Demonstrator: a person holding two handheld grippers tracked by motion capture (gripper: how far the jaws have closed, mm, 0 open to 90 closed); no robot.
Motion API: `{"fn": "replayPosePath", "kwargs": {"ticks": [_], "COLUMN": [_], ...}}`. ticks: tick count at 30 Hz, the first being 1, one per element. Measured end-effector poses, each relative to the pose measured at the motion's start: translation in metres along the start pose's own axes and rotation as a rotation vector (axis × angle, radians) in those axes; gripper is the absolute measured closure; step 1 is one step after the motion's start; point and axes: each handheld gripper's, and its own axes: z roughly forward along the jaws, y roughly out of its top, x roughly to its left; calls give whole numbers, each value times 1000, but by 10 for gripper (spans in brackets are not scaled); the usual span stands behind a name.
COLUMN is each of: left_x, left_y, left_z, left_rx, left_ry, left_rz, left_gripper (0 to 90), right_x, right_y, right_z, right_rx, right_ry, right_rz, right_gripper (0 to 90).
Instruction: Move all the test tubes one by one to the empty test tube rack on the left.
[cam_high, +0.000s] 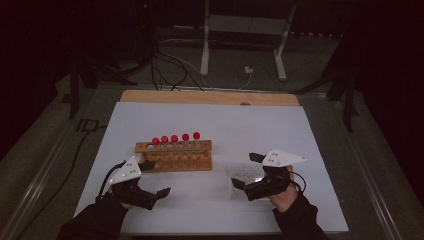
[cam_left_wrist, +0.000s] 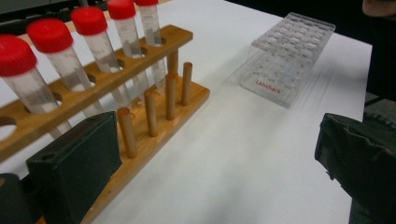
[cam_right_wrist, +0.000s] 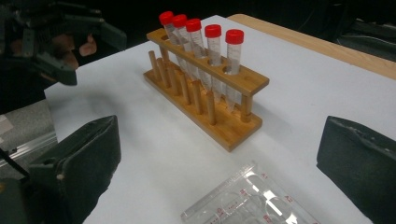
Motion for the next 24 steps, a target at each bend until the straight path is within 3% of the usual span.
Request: {"fn": "replayPosePath", "kwargs": {"ticks": [6, 11, 17, 20, 24], "left_x": [-1, 2, 5, 6, 4], "left_y": [-12, -25, -38, -44, -46], "left_z": [6, 7, 3, 0, 2], "left_rx": [23, 42, 37, 40, 43], "left_ry": [-9, 17, 86, 139, 146], "left_rz": [2, -8, -27, -15, -10], "left_gripper": [10, 10, 10, 10, 10], "right_x": [-3, -5, -8, -10, -11], "right_y": [-5, -7, -9, -9, -11], "right_z": [-3, -5, -7, -8, -7], "right_rx": [5, 6, -3, -4, -4], "right_ry": [-14, -27, -40, -44, -47], "right_rz": [2, 0, 4, 3, 4], "right_gripper": [0, 0, 0, 0, 0]}}
